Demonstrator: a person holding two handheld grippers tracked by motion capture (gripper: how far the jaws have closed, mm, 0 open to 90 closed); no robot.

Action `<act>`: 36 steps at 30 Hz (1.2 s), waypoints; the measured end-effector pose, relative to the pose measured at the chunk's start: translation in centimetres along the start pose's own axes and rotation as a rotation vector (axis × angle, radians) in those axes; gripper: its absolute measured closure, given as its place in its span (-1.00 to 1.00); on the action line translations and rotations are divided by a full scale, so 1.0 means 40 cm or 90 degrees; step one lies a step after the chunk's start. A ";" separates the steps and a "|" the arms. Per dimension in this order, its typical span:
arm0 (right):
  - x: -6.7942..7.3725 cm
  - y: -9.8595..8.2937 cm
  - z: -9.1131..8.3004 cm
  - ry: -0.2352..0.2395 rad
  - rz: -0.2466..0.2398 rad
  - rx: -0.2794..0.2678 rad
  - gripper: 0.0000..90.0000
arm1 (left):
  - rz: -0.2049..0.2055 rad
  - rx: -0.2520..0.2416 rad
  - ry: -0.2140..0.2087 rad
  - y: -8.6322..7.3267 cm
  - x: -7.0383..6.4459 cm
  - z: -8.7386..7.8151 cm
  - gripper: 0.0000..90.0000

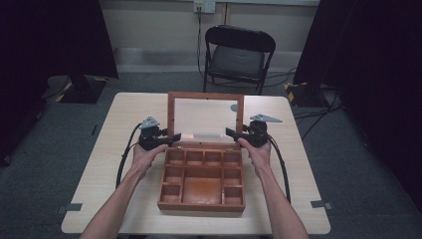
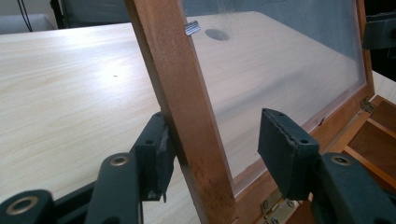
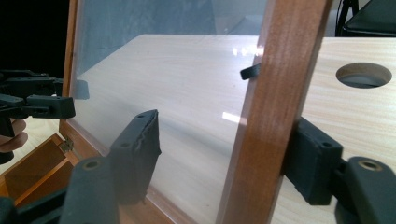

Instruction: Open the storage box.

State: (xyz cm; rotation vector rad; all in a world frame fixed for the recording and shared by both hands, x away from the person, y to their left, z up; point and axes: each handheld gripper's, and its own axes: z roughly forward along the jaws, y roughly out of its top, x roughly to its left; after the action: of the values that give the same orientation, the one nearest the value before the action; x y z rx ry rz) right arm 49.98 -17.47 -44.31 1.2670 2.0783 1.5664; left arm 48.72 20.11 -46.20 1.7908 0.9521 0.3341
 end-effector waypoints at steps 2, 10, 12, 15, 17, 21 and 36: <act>-0.001 -0.001 0.005 -0.005 0.002 0.006 -0.32 | -0.006 0.001 0.001 0.000 0.000 0.004 -0.02; -0.009 -0.007 0.018 -0.013 0.012 0.020 -0.39 | -0.020 0.020 -0.009 -0.002 0.005 0.017 -0.17; -0.011 -0.009 0.022 -0.016 0.016 0.024 -0.42 | -0.029 0.019 -0.008 -0.003 0.005 0.021 -0.23; -0.016 -0.012 0.027 -0.024 0.024 0.031 -0.47 | -0.039 0.026 -0.005 -0.003 0.008 0.024 -0.31; -0.020 -0.015 0.032 -0.029 0.032 0.040 -0.48 | -0.043 0.030 -0.005 -0.006 0.010 0.027 -0.32; -0.027 -0.025 0.043 -0.035 0.041 0.058 -0.50 | -0.047 0.049 -0.002 -0.010 0.015 0.032 -0.33; -0.036 -0.013 0.020 -0.043 0.059 0.043 -0.53 | -0.055 0.051 0.010 -0.030 0.033 0.016 -0.35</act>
State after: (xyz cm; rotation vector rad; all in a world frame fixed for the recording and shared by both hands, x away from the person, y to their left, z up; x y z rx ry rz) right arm 51.08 -18.04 -45.50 1.4389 2.0748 1.4800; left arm 49.42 20.83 -47.79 1.8161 1.0641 0.2593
